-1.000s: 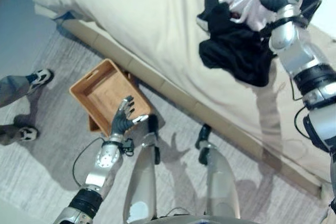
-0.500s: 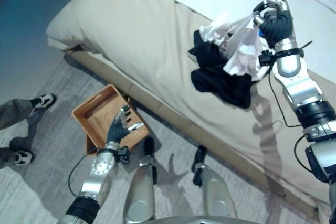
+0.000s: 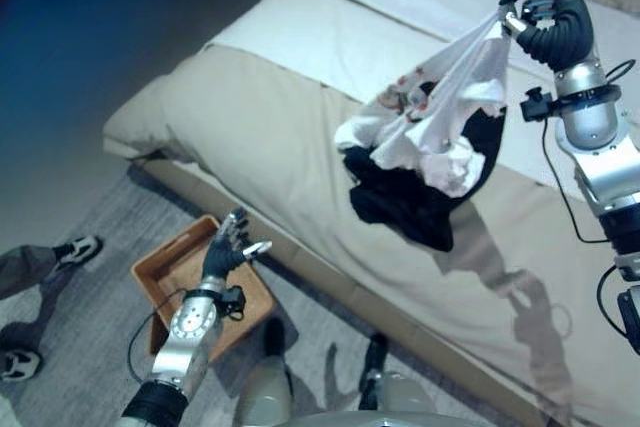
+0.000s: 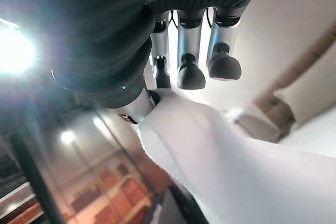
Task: Pick up clothes into the bucket
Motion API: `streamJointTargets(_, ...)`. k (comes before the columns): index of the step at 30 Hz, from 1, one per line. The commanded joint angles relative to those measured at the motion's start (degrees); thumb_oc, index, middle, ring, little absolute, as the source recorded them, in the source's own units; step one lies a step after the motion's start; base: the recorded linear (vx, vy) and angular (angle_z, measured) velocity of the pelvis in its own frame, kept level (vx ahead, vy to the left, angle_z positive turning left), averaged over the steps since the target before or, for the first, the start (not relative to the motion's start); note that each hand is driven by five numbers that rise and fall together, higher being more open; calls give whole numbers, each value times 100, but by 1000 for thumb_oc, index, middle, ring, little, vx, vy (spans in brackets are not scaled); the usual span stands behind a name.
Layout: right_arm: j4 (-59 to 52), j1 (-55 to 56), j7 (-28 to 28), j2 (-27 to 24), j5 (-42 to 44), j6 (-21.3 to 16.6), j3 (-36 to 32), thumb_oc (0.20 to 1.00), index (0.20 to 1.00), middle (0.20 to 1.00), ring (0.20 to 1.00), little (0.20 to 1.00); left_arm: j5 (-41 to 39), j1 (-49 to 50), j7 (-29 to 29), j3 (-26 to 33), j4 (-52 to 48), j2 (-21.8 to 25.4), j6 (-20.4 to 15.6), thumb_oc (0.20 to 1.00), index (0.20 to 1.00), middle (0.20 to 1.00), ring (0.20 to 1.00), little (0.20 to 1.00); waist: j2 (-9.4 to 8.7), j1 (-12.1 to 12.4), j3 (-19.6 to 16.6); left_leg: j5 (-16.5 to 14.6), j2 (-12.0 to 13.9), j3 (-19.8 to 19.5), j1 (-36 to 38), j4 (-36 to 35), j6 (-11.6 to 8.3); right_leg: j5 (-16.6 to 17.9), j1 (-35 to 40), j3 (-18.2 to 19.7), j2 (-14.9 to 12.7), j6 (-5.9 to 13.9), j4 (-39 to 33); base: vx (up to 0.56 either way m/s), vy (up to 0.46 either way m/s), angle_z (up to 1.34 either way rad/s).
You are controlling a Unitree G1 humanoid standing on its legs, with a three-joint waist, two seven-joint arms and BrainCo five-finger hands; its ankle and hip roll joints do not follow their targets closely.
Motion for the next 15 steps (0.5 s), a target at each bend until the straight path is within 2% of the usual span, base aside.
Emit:
streamJointTargets(1, -246, -466, 74, -205, 640, -403, -59, 200, 200, 200, 200, 200, 423, -294, 13, -19, -476, 174, -210, 1000, 1000, 1000, 1000, 1000, -288, -12, -569, -309, 516, 432, 131, 430, -352, 334, 204, -32, -472, 557, 42, 39, 4, -26)
streamJointTargets(8, -525, -547, 750, -414, 1682, -383, 248, 200, 200, 200, 200, 200, 499, -1180, -78, -244, -1086, 371, -155, 1000, 1000, 1000, 1000, 1000, -294, -168, -837, -345, 555, 605, 470, 340, -360, 313, 367, 88, -401, 548, -14, 28, -5, -13)
streamJointTargets(11, -658, -435, 947, -489, 1871, -353, 259, 200, 200, 200, 200, 200, 507, -1449, -101, -342, -1180, 401, -133, 1000, 1000, 1000, 1000, 1000, -297, -181, -870, -360, 566, 634, 551, 337, -362, 309, 437, 101, -386, 548, -28, 30, -12, -9)
streamJointTargets(15, -944, -343, 1322, -582, 2410, -287, 426, 200, 200, 200, 200, 200, 278, -2410, -241, -910, -1088, 328, -51, 1000, 1000, 1000, 1000, 1000, -274, -282, -980, -357, 598, 689, 675, 306, -381, 298, 527, 110, -341, 555, -58, 22, -17, -10)
